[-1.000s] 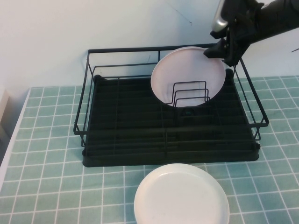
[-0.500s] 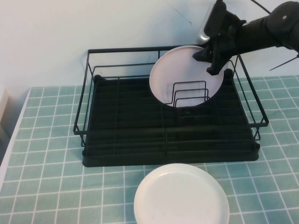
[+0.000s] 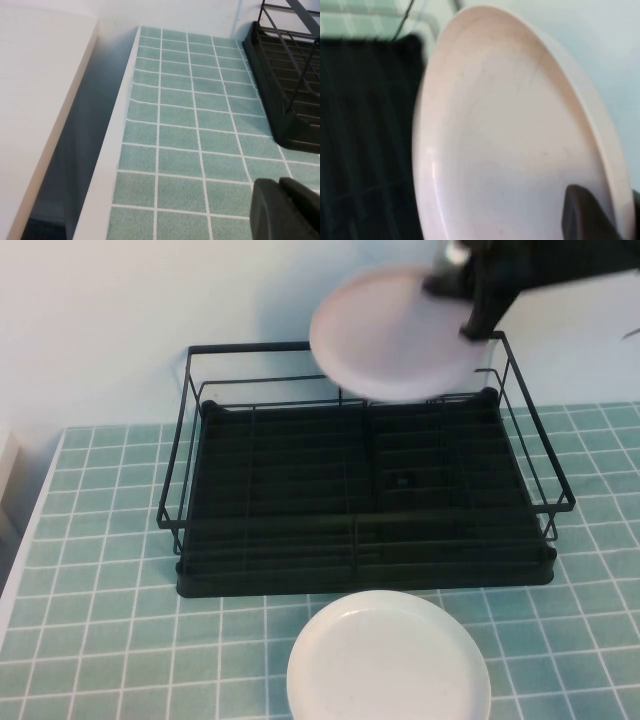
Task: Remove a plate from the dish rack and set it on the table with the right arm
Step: Grasp the plate from the shelf, then place the plate from the table
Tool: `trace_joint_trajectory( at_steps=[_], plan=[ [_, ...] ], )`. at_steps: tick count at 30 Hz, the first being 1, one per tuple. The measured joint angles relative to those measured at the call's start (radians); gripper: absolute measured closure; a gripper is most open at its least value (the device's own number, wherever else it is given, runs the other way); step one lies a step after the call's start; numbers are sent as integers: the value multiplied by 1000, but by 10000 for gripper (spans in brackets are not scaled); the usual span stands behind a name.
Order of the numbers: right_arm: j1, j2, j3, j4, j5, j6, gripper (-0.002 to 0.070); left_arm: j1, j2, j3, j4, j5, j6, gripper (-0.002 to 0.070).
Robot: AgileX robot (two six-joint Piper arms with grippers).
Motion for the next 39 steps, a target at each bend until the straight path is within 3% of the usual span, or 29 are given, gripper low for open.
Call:
trace_joint_trajectory(
  at_steps=[7,14,16,22,26,31,35,39],
  plan=[
    [0,-266,0,-4,61,225,575,0,0,0,0,0,0,678],
    [-2,-470,6,-101,493,712,575,0,0,0,0,0,0,678],
    [-9,-520,70,-63,552,761,575,0,0,0,0,0,0,678],
    [-20,-732,493,152,516,757,575,0,0,0,0,0,0,678],
    [-20,-867,824,223,420,757,575,0,0,0,0,0,0,678],
    [-20,-915,1191,436,281,705,576,0,0,0,0,0,0,678],
    [-20,-895,1342,587,158,607,576,0,0,0,0,0,0,678],
    [-20,-830,1369,622,133,564,575,0,0,0,0,0,0,678]
  ],
)
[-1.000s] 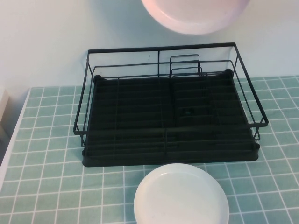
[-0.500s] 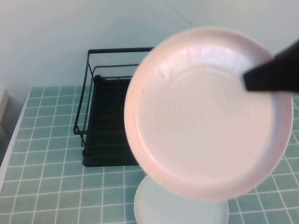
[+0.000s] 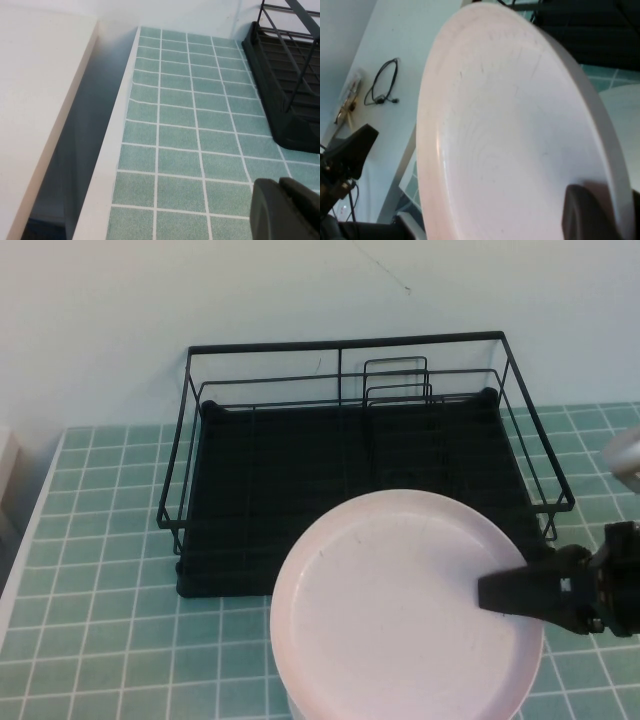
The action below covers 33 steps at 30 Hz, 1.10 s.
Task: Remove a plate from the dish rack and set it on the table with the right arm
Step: Place the plate from the table
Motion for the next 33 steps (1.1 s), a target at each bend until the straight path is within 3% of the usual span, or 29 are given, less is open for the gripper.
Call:
trace_joint_trajectory(
  at_steps=[27,30,33],
  plan=[
    [0,327,0,89,-28,-345,575,0,0,0,0,0,0,678],
    [0,338,0,134,-35,-402,547,0,0,0,0,0,0,678],
    [0,341,0,170,-37,-434,470,0,0,0,0,0,0,678]
  ],
)
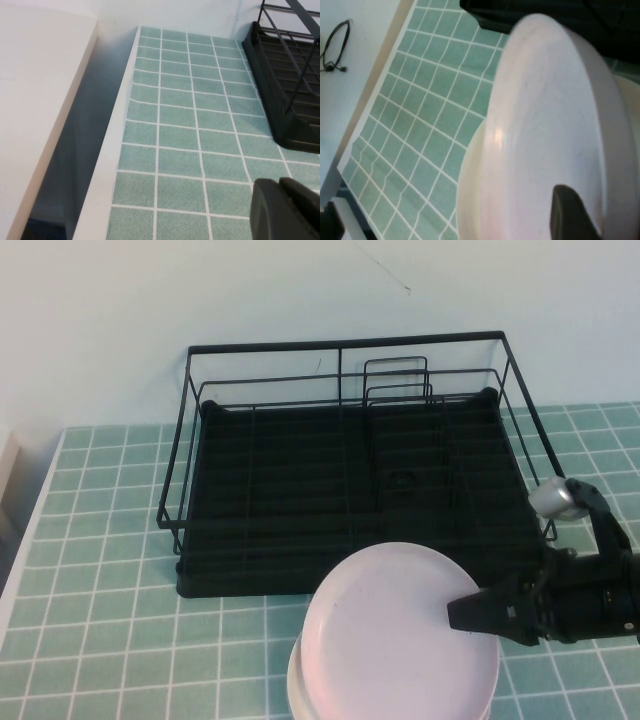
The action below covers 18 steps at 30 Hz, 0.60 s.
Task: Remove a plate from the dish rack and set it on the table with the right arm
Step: Place the plate from the table
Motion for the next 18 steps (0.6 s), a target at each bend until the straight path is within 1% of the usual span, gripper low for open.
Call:
trace_joint_trajectory(
  at_steps=[3,4,6,10,18],
  plan=[
    [0,2,0,11,-2,-13,380,0,0,0,0,0,0,678],
    [0,2,0,13,-2,-15,359,0,0,0,0,0,0,678],
    [0,2,0,13,-2,-22,339,0,0,0,0,0,0,678],
    [0,4,0,15,7,-25,325,0,0,0,0,0,0,678],
    [0,5,-2,9,109,-61,321,0,0,0,0,0,0,678]
  ],
)
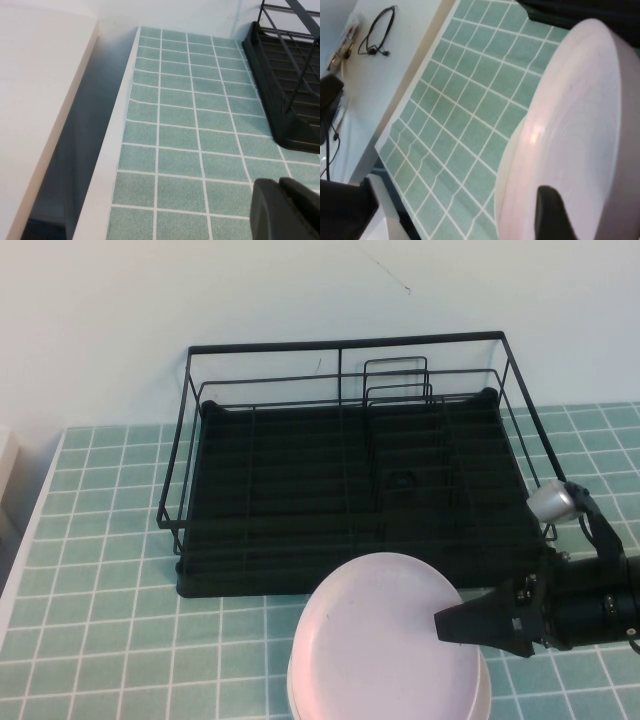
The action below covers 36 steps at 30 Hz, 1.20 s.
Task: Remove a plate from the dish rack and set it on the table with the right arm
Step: Place the plate from the table
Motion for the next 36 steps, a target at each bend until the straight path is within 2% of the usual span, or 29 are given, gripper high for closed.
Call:
trace_joint_trajectory(
  at_steps=[11,22,32,34,36],
  plan=[
    [0,0,-6,-40,23,-6,321,0,0,0,0,0,0,678],
    [0,0,-198,-327,113,6,321,0,0,0,0,0,0,678],
    [0,0,-331,-567,189,131,323,0,0,0,0,0,0,678],
    [0,2,-356,-592,219,131,341,0,0,0,0,0,0,678],
    [0,2,-388,-599,261,143,395,0,0,0,0,0,0,678]
  ],
)
